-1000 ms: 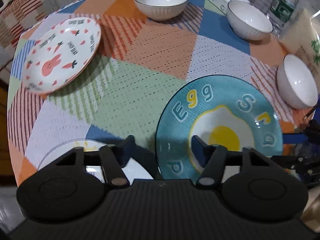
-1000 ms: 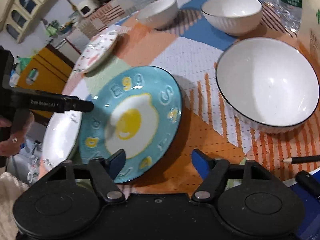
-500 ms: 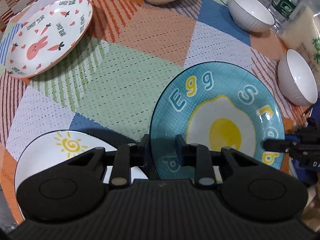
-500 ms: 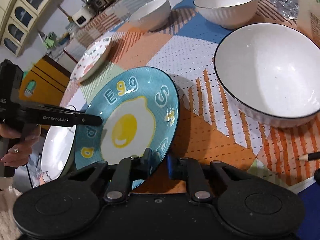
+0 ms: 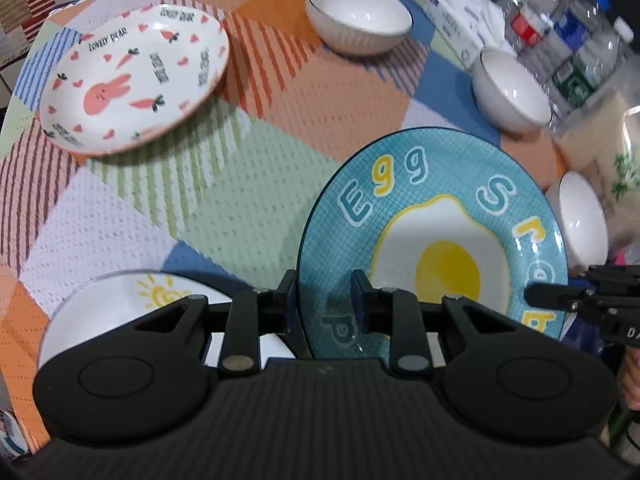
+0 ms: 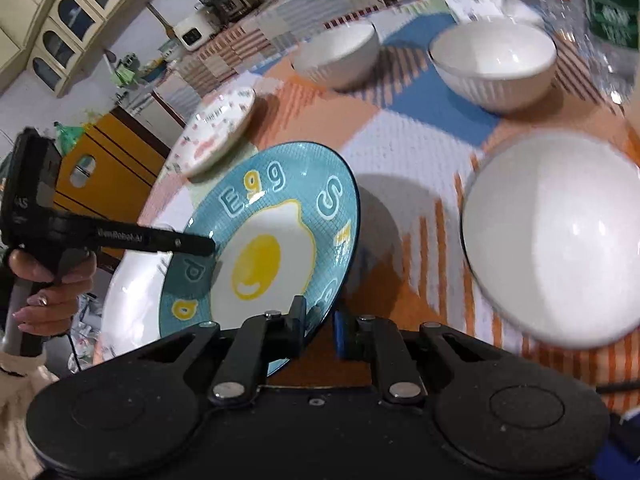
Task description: Organize plates and bowls
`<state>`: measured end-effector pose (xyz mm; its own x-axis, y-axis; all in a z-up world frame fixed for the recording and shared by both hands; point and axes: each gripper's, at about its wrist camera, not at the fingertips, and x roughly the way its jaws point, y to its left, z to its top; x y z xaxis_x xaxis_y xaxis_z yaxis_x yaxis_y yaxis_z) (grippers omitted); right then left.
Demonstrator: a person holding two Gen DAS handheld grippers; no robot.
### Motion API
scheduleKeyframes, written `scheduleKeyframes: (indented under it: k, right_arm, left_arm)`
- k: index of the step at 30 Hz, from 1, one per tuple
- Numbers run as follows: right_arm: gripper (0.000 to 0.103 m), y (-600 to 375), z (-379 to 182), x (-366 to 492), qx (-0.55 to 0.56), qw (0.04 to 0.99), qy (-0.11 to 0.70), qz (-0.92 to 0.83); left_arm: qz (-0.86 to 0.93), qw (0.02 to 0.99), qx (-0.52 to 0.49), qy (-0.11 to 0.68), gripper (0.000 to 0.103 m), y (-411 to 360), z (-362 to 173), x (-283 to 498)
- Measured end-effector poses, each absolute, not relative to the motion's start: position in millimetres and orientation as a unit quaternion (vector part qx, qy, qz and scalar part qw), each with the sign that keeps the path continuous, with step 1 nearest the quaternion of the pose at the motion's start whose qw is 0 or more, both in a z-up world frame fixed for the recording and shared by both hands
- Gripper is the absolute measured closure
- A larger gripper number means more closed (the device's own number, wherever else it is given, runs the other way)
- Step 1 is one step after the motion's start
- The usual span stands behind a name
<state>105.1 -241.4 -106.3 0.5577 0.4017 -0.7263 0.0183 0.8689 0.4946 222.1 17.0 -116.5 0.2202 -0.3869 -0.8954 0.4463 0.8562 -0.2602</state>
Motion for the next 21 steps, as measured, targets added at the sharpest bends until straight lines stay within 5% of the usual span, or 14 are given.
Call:
scheduleKeyframes:
  k: [21]
  right_arm:
    - [0.086, -254.3, -87.6, 211.8, 0.152, 0.849, 0.486, 0.140]
  left_arm:
    - [-0.240, 0.793, 0.016, 0.560, 0.076, 4.1, -131.1, 287.0]
